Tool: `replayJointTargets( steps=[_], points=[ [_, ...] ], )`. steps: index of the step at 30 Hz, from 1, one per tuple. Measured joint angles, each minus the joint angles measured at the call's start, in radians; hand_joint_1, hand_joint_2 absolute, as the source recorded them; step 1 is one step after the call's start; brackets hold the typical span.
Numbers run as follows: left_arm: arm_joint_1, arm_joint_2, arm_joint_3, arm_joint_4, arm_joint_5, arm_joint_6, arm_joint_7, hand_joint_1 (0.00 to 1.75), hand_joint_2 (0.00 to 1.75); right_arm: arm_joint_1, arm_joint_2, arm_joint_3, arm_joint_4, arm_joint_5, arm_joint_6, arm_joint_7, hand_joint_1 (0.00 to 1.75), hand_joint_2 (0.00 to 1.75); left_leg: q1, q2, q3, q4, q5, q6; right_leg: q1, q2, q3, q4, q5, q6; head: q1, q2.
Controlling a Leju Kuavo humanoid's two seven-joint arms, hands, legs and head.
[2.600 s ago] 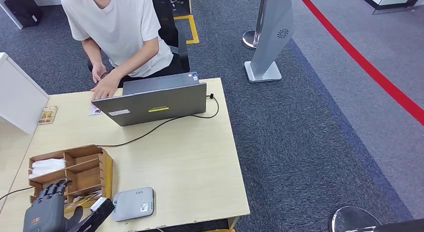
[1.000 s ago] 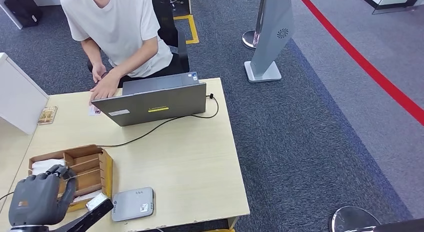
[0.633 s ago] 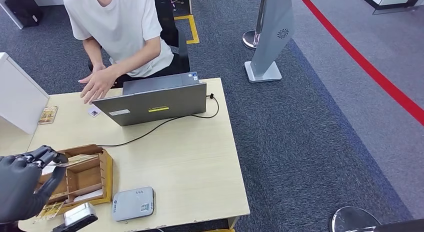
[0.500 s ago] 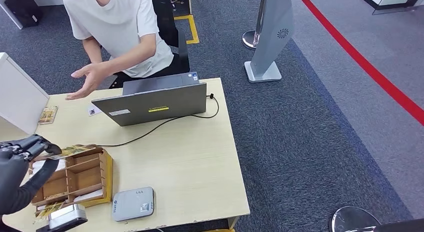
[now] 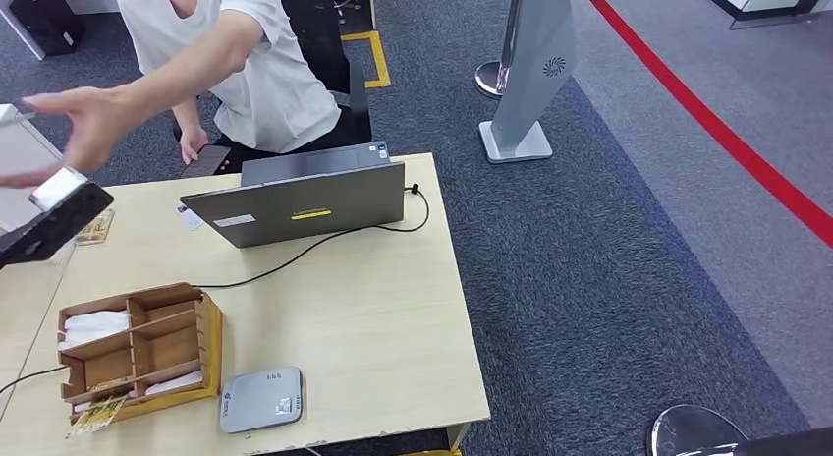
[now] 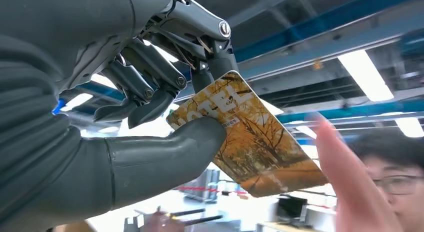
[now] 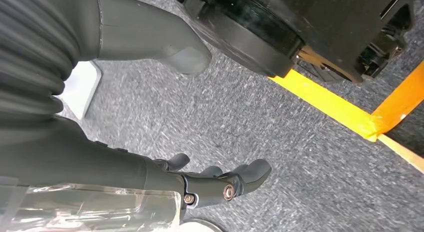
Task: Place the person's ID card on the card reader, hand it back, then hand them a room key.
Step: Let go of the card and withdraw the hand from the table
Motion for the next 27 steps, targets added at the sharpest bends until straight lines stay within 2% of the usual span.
replayJointTargets(
  steps=[9, 16, 20, 24, 27],
  points=[
    [-0.030, -0.042, 0.046, 0.295, -0.059, 0.078, -0.029, 1.75, 1.75, -0.007, -0.001, 0.014, 0.019, -0.024, -0.004, -0.043, 0.00, 1.75, 0.000, 0.000, -0.002, 0.000, 0.000, 0.000, 0.000, 0.001, -0.002, 0.000, 0.000, 0.000, 0.000, 0.000],
    [-0.031, -0.069, 0.050, 0.377, -0.063, 0.083, -0.030, 1.75, 1.75, -0.007, -0.002, 0.023, 0.025, -0.036, -0.009, -0.047, 0.00, 1.75, 0.000, 0.001, -0.004, 0.000, 0.000, 0.000, 0.000, 0.001, -0.004, 0.000, 0.000, 0.000, 0.000, 0.000],
    [-0.035, -0.078, 0.050, 0.399, -0.060, 0.082, -0.031, 0.00, 1.75, -0.007, -0.003, 0.027, 0.027, -0.041, -0.013, -0.047, 0.00, 1.75, 0.000, 0.001, -0.006, 0.000, 0.000, 0.000, 0.000, 0.001, -0.006, 0.000, 0.000, 0.000, 0.000, 0.000],
    [-0.038, -0.079, 0.050, 0.420, -0.032, 0.078, -0.043, 0.00, 1.75, -0.007, -0.004, 0.030, 0.029, -0.053, -0.018, -0.051, 0.00, 1.75, 0.000, 0.001, -0.007, 0.000, 0.000, 0.000, 0.000, 0.001, -0.006, 0.000, 0.000, 0.000, 0.000, 0.000],
    [-0.019, -0.074, 0.054, 0.415, -0.004, 0.109, -0.072, 0.00, 1.75, -0.006, -0.006, 0.034, 0.029, -0.070, -0.029, -0.055, 0.00, 1.75, 0.000, 0.001, -0.007, 0.000, 0.000, 0.000, 0.000, 0.001, -0.006, 0.000, 0.000, 0.000, 0.000, 0.000]
  ],
)
